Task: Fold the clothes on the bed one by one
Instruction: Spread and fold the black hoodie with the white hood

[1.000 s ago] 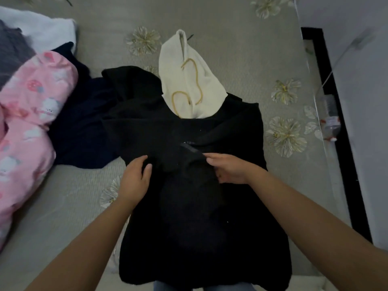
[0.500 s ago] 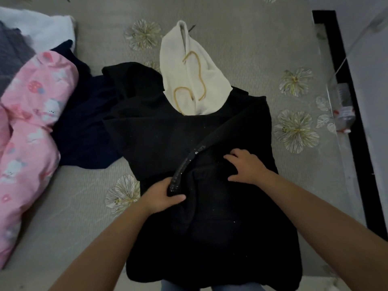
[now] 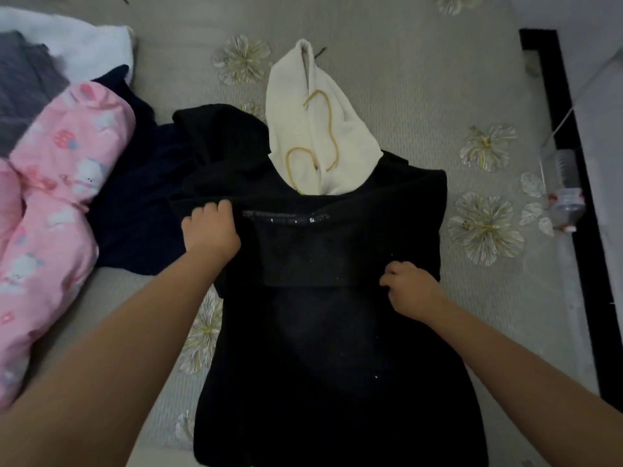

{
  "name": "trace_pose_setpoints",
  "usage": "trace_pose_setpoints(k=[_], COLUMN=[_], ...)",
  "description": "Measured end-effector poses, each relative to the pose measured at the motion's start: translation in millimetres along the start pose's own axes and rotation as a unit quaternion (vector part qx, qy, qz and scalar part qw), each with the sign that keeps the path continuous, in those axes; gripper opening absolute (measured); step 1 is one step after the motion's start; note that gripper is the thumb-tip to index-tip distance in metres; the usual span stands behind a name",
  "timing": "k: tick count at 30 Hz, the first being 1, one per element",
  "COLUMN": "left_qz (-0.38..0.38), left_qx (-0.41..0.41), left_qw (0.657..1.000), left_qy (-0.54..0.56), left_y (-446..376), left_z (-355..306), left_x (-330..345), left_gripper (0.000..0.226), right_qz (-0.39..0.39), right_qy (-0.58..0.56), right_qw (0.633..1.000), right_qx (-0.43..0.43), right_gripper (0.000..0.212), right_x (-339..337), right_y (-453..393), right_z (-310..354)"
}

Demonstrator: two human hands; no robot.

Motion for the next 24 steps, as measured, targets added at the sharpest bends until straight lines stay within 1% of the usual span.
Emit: trace_pose_setpoints(k=[1, 3, 4, 5, 6, 7, 8, 9, 10, 11, 13, 14, 15, 16, 17, 18, 19, 20, 22, 24], left_qz=[0.015, 0.020, 0.016, 0.009, 0.004, 0.000, -0.004, -0.013, -0.021, -0.024, -0.025, -0.025, -0.025, -0.025, -0.022, -0.018, -0.012, -0.001, 0.029, 0.061], left_qx=[-0.010, -0.021, -0.025, -0.027, -0.031, -0.036, -0.041, -0.038, -0.025, -0.007, 0.016, 0.024, 0.039, 0.057, 0.073, 0.081, 0.075, 0.059, 0.027, 0.000], left_qw=[1.000, 1.000, 0.999, 0.999, 0.999, 0.999, 0.999, 0.999, 0.999, 1.000, 0.996, 0.994, 0.992, 0.991, 0.993, 0.995, 0.997, 0.998, 0.997, 0.995], left_qy=[-0.005, 0.005, 0.013, 0.016, 0.014, 0.009, 0.006, 0.003, 0.002, 0.012, 0.078, 0.108, 0.120, 0.115, 0.093, 0.060, 0.025, -0.011, -0.069, -0.073], left_y=[2.4, 8.7, 11.2, 11.7, 10.1, 7.4, 5.1, 1.5, -3.9, -9.0, -12.6, -12.6, -13.1, -13.9, -16.0, -18.6, -22.3, -26.0, -31.3, -34.7], left_z=[1.9, 7.7, 12.1, 17.0, 22.4, 28.3, 34.6, 39.0, 39.8, 38.0, 30.7, 25.5, 18.9, 11.6, 4.5, -0.5, -2.7, -2.3, -2.1, -0.6], left_x=[9.5, 27.7, 33.8, 36.5, 37.3, 37.5, 36.3, 33.8, 31.6, 30.4, 28.5, 28.7, 29.8, 30.2, 30.9, 32.0, 33.4, 35.5, 41.8, 50.2], left_gripper=[0.036, 0.041, 0.048, 0.054, 0.058, 0.060, 0.057, 0.051, 0.043, 0.035, 0.023, 0.020, 0.017, 0.016, 0.015, 0.015, 0.017, 0.018, 0.019, 0.019], right_qz=[-0.028, -0.160, -0.214, -0.248, -0.243, -0.211, -0.158, -0.111, -0.103, -0.108, -0.237, -0.279, -0.268, -0.204, -0.121, -0.086, -0.090, -0.120, -0.201, -0.277], right_qy=[-0.042, -0.123, -0.133, -0.124, -0.094, -0.061, -0.038, -0.030, -0.032, -0.035, -0.055, -0.061, -0.048, -0.013, 0.030, 0.050, 0.065, 0.081, 0.053, 0.013], right_qw=[0.999, 0.979, 0.967, 0.960, 0.964, 0.973, 0.982, 0.987, 0.988, 0.988, 0.968, 0.956, 0.959, 0.972, 0.981, 0.981, 0.979, 0.976, 0.969, 0.952], right_qx=[0.015, 0.021, 0.026, 0.034, 0.050, 0.072, 0.093, 0.109, 0.109, 0.108, 0.062, 0.064, 0.076, 0.112, 0.147, 0.166, 0.171, 0.161, 0.135, 0.127], right_gripper=[0.037, 0.032, 0.036, 0.044, 0.051, 0.055, 0.054, 0.047, 0.035, 0.024, 0.028, 0.030, 0.035, 0.037, 0.033, 0.026, 0.021, 0.017, 0.010, 0.026], right_x=[-16.7, -64.2, -81.0, -94.8, -102.5, -103.8, -99.5, -94.9, -96.3, -99.5, -123.9, -136.0, -140.0, -133.0, -119.6, -114.4, -113.1, -114.3, -120.2, -121.6], right_y=[-6.6, -18.6, -24.0, -32.2, -45.7, -61.5, -77.2, -89.4, -96.9, -101.2, -93.5, -86.9, -88.5, -95.4, -102.4, -104.5, -106.4, -106.1, -97.8, -86.8], right_z=[-4.6, -12.3, -15.6, -16.9, -19.4, -24.2, -29.6, -35.7, -39.2, -42.9, -42.5, -49.1, -58.9, -72.3, -87.1, -98.0, -103.1, -100.2, -86.2, -78.0])
Point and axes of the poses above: each hand's wrist, its own y-axis away from the middle knuckle, its own x-axis out of the palm, z = x × y, the point moved 9 cm from there along -y, towards the middle knuckle, and after that the axes turned 9 degrees about x, right-handed, at the moved point
